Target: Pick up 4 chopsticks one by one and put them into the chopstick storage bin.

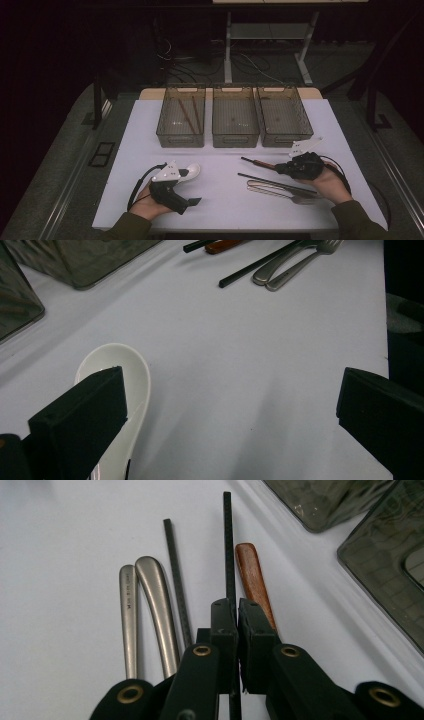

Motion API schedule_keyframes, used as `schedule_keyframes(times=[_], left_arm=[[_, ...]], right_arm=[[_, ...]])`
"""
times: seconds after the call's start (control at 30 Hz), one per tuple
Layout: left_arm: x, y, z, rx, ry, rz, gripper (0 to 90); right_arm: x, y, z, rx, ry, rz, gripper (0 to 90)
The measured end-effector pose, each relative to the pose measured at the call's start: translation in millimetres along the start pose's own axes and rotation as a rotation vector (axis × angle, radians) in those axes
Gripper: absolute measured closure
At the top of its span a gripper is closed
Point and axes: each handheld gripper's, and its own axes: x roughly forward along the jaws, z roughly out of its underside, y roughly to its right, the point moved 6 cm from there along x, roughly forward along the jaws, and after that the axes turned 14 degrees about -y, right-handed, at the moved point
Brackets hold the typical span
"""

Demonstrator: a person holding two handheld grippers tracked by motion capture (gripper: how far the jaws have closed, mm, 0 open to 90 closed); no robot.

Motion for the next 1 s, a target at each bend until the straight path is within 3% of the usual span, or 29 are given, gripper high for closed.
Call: schedule_keyframes(times=[0.27, 0.43, 1.0], left_arm=[[0.2, -1.1, 0.4, -0.001, 0.003, 0.003, 0.0], [-0.8, -1.6, 0.1, -0.022, 0.017, 0.006, 0.0], [-2.1, -1.7, 1.1, -0.025, 0.023, 0.002, 0.0]], right_arm=[[-3.2, -5.4, -8.9, -0.001, 0.024, -0.012, 86.4], [-3.7, -9.5, -17.6, -0.003, 0.046, -0.021, 86.3], [-5.8, -16.8, -45.6, 0.035, 0.108, -0.042, 86.3]])
